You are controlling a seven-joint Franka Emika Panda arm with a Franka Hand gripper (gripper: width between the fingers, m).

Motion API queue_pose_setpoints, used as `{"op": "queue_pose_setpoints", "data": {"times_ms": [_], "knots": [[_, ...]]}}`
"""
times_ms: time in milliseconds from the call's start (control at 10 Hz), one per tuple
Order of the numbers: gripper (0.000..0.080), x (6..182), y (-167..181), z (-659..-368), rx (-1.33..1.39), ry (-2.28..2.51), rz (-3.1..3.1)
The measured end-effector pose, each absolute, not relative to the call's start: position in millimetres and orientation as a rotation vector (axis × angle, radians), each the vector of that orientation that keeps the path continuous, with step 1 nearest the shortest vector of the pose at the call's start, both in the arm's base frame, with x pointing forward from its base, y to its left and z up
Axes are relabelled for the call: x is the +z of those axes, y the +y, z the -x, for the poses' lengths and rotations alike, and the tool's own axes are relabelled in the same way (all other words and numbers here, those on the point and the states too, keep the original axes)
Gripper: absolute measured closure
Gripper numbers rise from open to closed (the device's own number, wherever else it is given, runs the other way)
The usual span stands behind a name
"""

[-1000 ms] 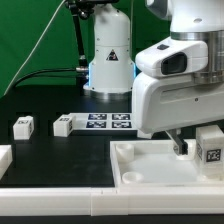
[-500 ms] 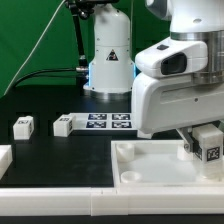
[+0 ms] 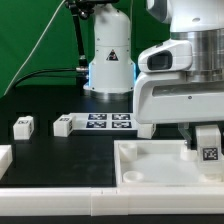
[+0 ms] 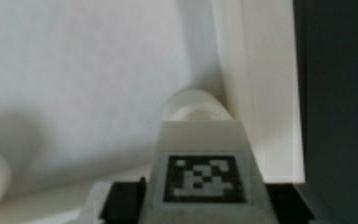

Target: Assemble one leg

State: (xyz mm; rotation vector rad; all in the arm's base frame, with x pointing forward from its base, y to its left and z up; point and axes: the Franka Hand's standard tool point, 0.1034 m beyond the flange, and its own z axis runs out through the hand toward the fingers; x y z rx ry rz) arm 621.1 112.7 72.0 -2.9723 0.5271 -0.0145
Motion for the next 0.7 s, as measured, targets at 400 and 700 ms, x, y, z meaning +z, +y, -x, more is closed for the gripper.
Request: {"op": "queue_pose_setpoints", "data": {"times_ms": [400, 700], "knots": [[0.0508, 71.3, 114.9, -620.3, 0.033, 1.159, 2.782], [0.0508, 71.1, 117.8, -619.9, 0.062, 1.484, 2.618]]}}
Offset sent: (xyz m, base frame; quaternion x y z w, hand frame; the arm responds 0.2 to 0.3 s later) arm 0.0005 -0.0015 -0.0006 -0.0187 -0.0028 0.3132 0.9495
